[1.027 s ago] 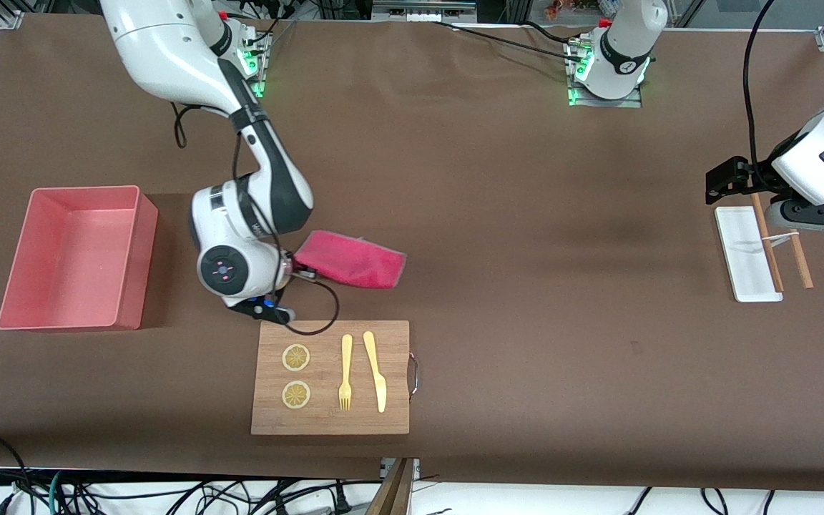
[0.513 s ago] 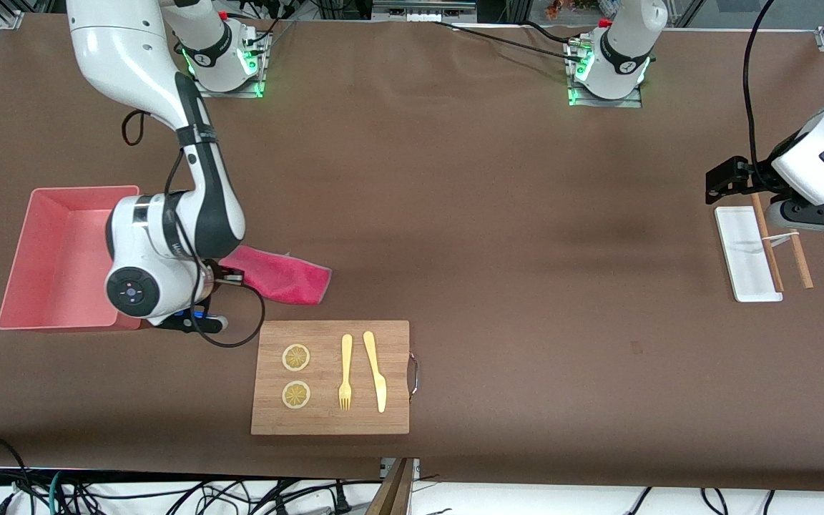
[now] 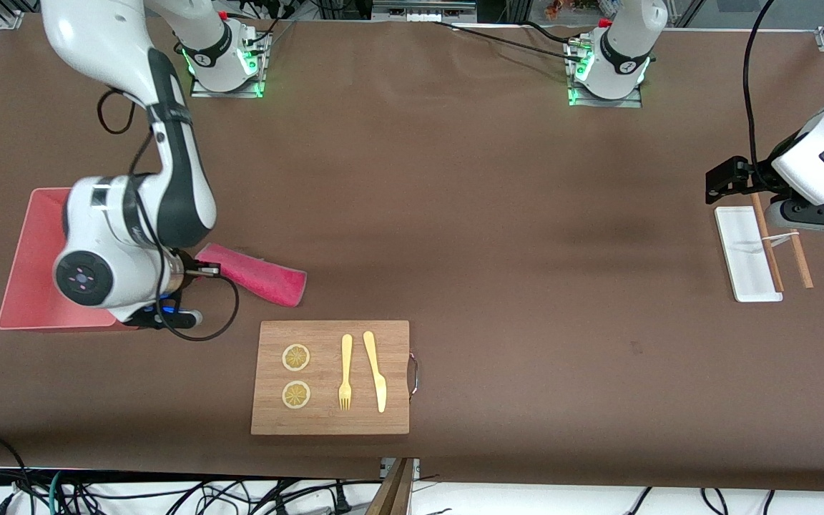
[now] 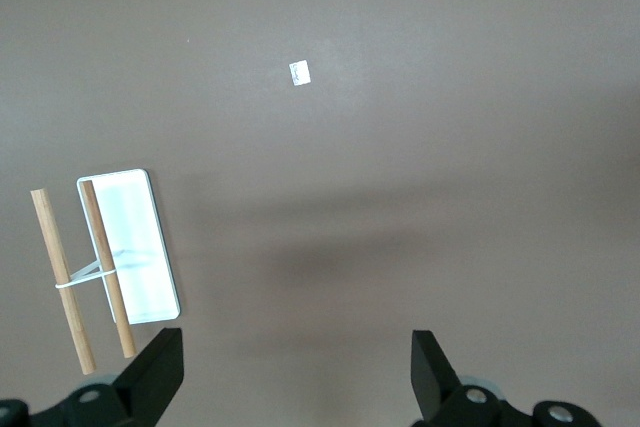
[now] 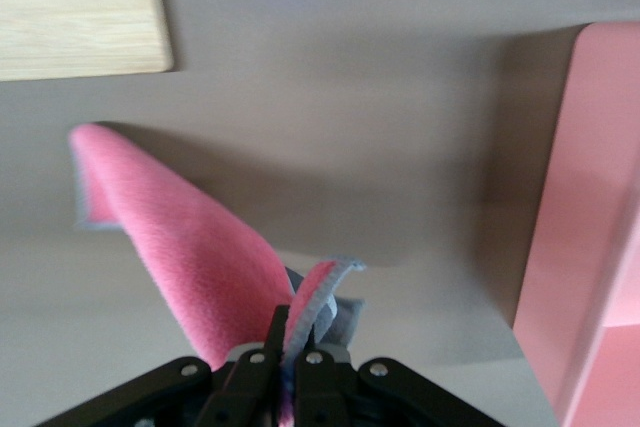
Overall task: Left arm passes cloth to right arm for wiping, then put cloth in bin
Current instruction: 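Wipe the table with the cloth using the right gripper, sweeping back and forth, then carry the cloth over the pink bin with the right gripper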
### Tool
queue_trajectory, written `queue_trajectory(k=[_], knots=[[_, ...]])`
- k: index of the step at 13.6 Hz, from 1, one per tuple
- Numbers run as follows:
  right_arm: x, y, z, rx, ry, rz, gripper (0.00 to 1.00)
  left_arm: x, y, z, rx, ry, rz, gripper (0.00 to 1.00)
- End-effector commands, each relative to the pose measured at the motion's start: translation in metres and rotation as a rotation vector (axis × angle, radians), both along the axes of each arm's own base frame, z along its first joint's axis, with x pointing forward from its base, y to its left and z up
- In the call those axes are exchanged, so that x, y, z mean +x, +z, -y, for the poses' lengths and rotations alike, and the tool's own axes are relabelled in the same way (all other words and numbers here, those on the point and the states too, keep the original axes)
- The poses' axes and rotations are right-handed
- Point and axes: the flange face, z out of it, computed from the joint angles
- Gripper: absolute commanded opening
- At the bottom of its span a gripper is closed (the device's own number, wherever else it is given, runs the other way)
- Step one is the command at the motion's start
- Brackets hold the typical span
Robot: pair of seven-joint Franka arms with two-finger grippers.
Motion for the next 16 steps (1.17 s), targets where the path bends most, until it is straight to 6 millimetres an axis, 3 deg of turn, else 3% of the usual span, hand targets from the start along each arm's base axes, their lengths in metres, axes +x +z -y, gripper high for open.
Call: queue_trajectory(k=[1,2,6,9,12,16], knots=[[-0.018,0.062,0.028,0.036,0.008,-0.007,0.00,0.002,0.005,-0.001,0.012,-0.022,-0.009,1.00],[-0.020,0.083,0.040,0.049,0.027,-0.003,0.00,0.002,0.005,-0.001,0.012,-0.024,-0.009,1.00],[-0.033,0.130,0.089,0.070,0.046,-0.023,0.00,0.002,0.005,-0.001,0.012,-0.024,-0.009,1.00],[-0.040,0.155,0.142,0.031,0.126,-0.045,0.00,0.002,0.005,-0.001,0.012,-0.024,-0.010,1.00],[-0.047,0.163,0.203,0.034,0.203,-0.051,0.00,0.002,0.005,-0.001,0.012,-0.024,-0.010,1.00],[-0.051,0.153,0.257,0.010,0.230,-0.083,0.00,0.002,0.005,-0.001,0.012,-0.024,-0.010,1.00]])
